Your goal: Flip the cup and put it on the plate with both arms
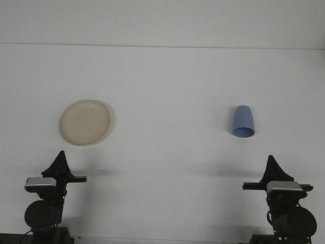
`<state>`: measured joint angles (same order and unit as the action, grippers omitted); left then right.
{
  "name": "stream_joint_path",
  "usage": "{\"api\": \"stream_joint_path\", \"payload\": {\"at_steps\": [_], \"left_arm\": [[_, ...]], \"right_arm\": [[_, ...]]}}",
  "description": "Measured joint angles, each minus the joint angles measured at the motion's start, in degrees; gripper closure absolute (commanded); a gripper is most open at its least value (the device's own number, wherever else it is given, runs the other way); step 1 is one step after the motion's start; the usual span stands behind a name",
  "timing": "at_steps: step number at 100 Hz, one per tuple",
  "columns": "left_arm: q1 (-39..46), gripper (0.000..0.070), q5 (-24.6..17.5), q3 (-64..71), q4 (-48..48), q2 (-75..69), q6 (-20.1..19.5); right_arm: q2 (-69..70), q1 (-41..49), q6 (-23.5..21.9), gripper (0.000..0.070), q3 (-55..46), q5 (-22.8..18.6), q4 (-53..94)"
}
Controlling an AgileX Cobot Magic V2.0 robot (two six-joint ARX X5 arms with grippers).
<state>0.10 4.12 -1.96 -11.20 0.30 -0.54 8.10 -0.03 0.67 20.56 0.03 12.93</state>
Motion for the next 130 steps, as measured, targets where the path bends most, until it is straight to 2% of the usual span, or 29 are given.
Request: {"api": "stream_joint_path", "payload": {"at_steps": [55, 79, 114, 119, 130], "left_arm": [[0.0, 0.0689, 0.0, 0.0, 0.0, 0.0, 0.0], [0.0, 0.0689, 0.0, 0.0, 0.0, 0.0, 0.0], [0.0, 0.0689, 0.0, 0.0, 0.0, 0.0, 0.0], [0.0, 0.0689, 0.0, 0.0, 0.0, 0.0, 0.0], [0.0, 0.0689, 0.0, 0.0, 0.0, 0.0, 0.0]], "right_arm": [[25.86, 0.0, -0.52, 0.0694, 26.95, 0.0, 29.86], [32.72, 0.0, -0.68, 0.0694, 28.76, -0.17, 34.58], [33.03, 0.0, -1.55, 0.0687, 28.81, -0.17, 34.23], [33.03, 0.0, -1.55, 0.0636, 28.81, -0.17, 34.25], [33.03, 0.0, -1.55, 0.0352, 28.81, -0.13, 34.27]]}}
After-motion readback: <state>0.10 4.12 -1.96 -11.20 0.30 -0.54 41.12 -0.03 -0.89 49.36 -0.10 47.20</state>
